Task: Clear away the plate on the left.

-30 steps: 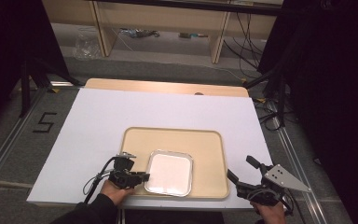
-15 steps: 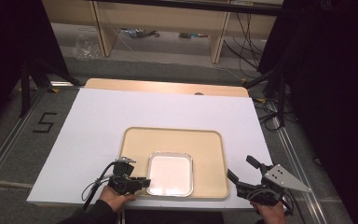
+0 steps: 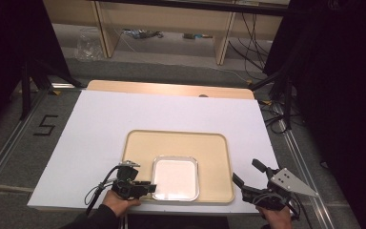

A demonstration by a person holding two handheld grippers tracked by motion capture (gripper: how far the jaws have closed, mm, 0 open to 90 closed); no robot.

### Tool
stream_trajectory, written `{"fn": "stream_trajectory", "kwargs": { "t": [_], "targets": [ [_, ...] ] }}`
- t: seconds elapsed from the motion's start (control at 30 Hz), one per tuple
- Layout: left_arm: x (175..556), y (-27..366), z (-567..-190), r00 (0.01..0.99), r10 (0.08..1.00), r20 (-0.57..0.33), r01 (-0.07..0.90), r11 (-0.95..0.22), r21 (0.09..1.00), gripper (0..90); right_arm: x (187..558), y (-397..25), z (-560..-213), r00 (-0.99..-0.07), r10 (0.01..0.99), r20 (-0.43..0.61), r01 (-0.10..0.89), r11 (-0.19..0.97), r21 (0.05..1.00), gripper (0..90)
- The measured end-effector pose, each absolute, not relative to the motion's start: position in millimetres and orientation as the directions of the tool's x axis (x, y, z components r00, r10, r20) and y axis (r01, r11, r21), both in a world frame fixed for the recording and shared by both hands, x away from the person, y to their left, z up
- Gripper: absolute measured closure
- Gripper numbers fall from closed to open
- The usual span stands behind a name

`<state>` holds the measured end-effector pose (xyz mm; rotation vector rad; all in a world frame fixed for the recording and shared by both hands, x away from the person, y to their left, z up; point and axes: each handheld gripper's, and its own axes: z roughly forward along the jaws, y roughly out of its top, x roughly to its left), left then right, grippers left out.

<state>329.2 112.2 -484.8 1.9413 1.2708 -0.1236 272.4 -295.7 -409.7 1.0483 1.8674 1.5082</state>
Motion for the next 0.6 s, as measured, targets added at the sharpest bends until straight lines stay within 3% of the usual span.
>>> {"fn": "stream_trajectory", "kwargs": {
  "t": [0.17, 0.43, 0.6],
  "targets": [
    [332, 117, -479, 0.483, 0.746, -0.458, 0.807, -0.178, 0.563, 42.7, 273, -296, -410, -0.566, 0.822, 0.071, 0.246, 0.086, 0.965, 15.2],
    [334, 124, -470, 0.514, 0.705, -0.488, 0.787, -0.161, 0.596, 31.5, 271, -295, -409, -0.563, 0.822, 0.088, 0.268, 0.082, 0.960, 15.1],
    [334, 131, -464, 0.521, 0.717, -0.463, 0.756, -0.136, 0.640, 26.4, 271, -295, -409, -0.563, 0.821, 0.089, 0.271, 0.082, 0.959, 15.1]
  ]
}}
